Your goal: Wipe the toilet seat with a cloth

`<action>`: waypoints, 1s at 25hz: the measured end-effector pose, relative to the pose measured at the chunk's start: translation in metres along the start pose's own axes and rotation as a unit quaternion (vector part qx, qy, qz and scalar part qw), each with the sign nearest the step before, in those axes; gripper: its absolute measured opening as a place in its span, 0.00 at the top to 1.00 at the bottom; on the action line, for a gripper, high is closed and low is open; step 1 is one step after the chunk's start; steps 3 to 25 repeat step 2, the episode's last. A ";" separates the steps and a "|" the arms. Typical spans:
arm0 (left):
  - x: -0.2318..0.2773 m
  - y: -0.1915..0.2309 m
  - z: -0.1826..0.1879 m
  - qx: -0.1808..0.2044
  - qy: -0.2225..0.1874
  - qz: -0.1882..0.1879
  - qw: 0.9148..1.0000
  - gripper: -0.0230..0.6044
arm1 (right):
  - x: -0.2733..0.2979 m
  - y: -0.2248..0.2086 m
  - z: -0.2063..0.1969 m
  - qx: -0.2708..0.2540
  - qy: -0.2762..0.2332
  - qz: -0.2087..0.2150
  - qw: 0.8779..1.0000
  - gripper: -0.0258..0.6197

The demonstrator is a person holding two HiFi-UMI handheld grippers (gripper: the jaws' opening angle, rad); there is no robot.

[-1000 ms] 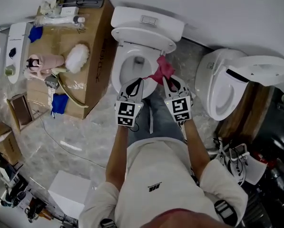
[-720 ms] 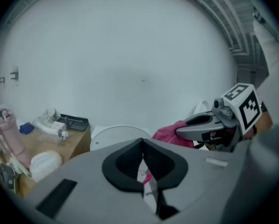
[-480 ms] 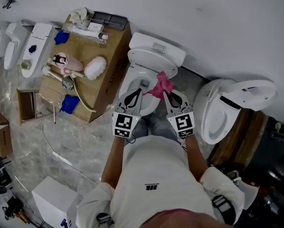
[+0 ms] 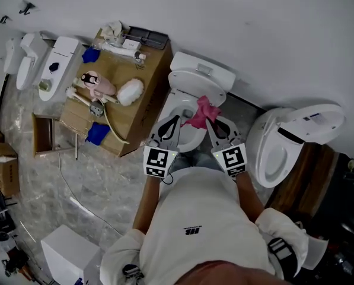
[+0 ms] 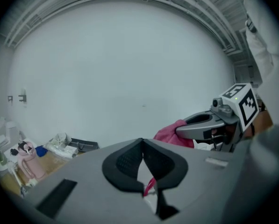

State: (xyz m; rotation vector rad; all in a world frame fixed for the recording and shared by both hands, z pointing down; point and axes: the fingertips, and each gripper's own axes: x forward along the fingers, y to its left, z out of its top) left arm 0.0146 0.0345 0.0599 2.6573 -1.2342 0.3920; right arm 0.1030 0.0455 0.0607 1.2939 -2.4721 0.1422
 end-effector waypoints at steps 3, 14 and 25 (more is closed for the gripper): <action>-0.004 0.000 0.001 0.001 0.000 0.002 1.000 0.95 | -0.002 0.004 0.002 0.000 0.000 0.001 1.000 0.94; -0.004 0.000 0.001 0.001 0.000 0.002 1.000 0.95 | -0.002 0.004 0.002 0.000 0.000 0.001 1.000 0.94; -0.004 0.000 0.001 0.001 0.000 0.002 1.000 0.95 | -0.002 0.004 0.002 0.000 0.000 0.001 1.000 0.94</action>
